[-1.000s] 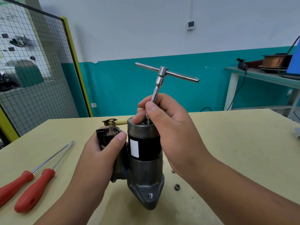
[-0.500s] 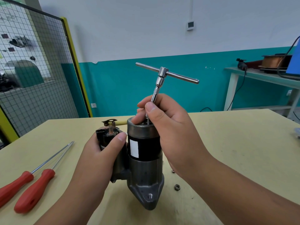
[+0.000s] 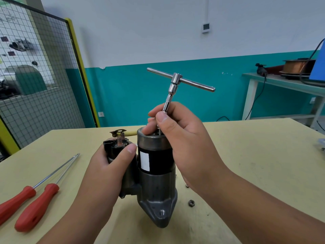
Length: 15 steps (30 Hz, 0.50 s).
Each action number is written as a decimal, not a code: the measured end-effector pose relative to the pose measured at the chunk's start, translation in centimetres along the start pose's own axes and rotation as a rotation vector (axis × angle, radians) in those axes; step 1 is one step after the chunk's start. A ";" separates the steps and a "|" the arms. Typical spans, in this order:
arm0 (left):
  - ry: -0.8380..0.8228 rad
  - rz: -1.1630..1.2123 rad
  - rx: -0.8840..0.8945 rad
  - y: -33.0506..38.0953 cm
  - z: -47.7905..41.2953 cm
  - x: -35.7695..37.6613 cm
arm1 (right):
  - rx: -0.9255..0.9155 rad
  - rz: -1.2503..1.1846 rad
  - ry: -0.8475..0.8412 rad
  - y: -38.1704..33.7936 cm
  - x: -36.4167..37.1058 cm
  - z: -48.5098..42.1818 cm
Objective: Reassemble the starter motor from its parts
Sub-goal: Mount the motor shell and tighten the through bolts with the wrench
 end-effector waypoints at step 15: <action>-0.012 0.053 0.005 -0.5 -0.2 0.2 | -0.001 -0.012 -0.004 0.0 0.0 0.0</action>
Point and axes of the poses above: each hand's wrist, its own z-axis away from the middle knuckle, its own x-axis out of the palm, y = z × x, the point moved 10 cm from there along -z, towards the middle knuckle, and after that the axes turned 10 degrees about -z, right-handed, at the moved point
